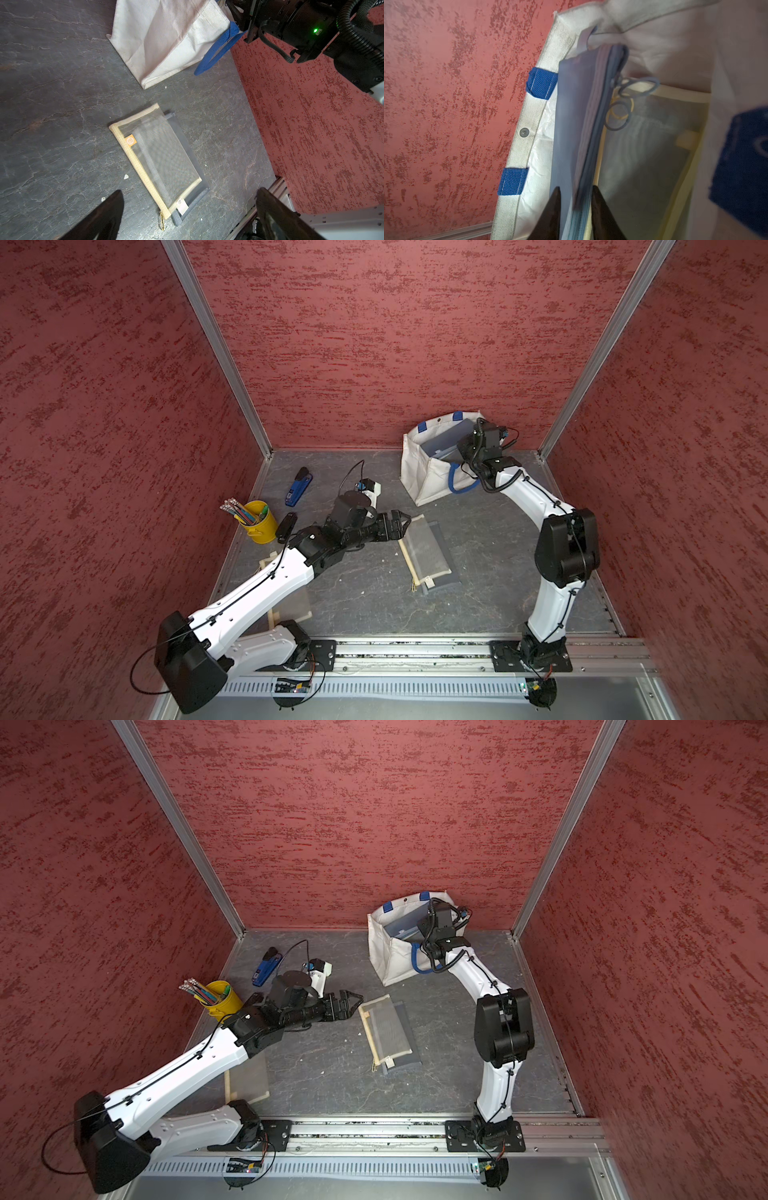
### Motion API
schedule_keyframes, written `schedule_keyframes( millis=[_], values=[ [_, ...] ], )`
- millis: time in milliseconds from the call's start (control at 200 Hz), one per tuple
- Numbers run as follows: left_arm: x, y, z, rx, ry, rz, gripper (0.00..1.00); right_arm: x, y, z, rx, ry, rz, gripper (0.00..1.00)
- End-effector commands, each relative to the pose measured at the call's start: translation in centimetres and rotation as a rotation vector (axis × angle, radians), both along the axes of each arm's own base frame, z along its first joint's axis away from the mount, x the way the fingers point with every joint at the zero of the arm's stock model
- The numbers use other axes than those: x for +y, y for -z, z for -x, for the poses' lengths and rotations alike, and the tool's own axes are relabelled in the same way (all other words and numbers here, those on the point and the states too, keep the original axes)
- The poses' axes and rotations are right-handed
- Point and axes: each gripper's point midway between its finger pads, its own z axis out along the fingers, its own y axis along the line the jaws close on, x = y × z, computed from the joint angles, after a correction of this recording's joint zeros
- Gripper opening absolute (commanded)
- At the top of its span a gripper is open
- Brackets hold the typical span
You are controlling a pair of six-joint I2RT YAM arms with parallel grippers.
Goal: Put the pencil pouch into the canvas bag
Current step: Place the pencil pouch in the canvas bag.
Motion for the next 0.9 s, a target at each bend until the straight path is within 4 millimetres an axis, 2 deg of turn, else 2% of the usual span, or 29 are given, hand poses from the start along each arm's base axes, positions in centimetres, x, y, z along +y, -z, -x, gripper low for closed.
schedule_keyframes(
  millis=[0, 95, 180, 266, 376, 476, 571, 691, 766, 822, 857, 867, 897],
  values=[
    [0.3, -0.3, -0.2, -0.023, -0.001, 0.012, 0.99, -0.4, -4.2, 1.1, -0.071, 0.012, 0.012, 0.41],
    [0.6, -0.2, -0.2, -0.021, -0.018, 0.021, 0.99, -0.6, -5.1, 1.8, -0.075, 0.003, 0.047, 0.54],
    [0.8, -0.1, -0.3, -0.022, -0.028, 0.028, 0.99, -0.9, -6.3, 2.3, -0.096, -0.009, 0.087, 0.62],
    [0.9, 0.0, -0.3, -0.022, -0.031, 0.027, 1.0, -0.8, -7.8, 2.7, -0.114, -0.049, 0.142, 0.66],
    [1.0, 0.6, -0.3, -0.003, -0.032, 0.021, 0.99, 0.6, -9.5, 3.2, -0.132, -0.184, 0.257, 0.68],
    [0.8, 1.5, -0.1, 0.034, -0.021, 0.015, 0.99, 1.8, -9.8, 4.7, -0.122, -0.342, 0.377, 0.7],
    [0.5, 2.9, 0.0, 0.095, -0.013, 0.021, 1.0, 3.2, -8.4, 7.3, -0.088, -0.521, 0.461, 0.72],
    [-0.2, 5.3, 0.1, 0.188, -0.001, 0.036, 0.99, 4.4, -6.0, 11.7, -0.073, -0.694, 0.482, 0.75],
    [-0.4, 7.0, 0.1, 0.241, -0.005, 0.041, 1.0, 4.5, -4.0, 14.6, -0.035, -0.744, 0.472, 0.77],
    [-0.8, 7.9, 0.1, 0.266, -0.004, 0.055, 1.0, 5.2, -2.1, 16.8, -0.009, -0.797, 0.443, 0.78],
    [-1.0, 8.6, 0.1, 0.281, -0.005, 0.067, 1.0, 5.9, 0.0, 17.9, 0.026, -0.838, 0.415, 0.78],
    [-1.0, 8.7, 0.1, 0.285, -0.007, 0.07, 1.0, 6.1, -0.2, 18.5, 0.013, -0.847, 0.41, 0.78],
    [-1.1, 9.3, 0.0, 0.297, -0.011, 0.081, 0.99, 6.6, 1.1, 19.6, 0.031, -0.878, 0.388, 0.79]
  ],
)
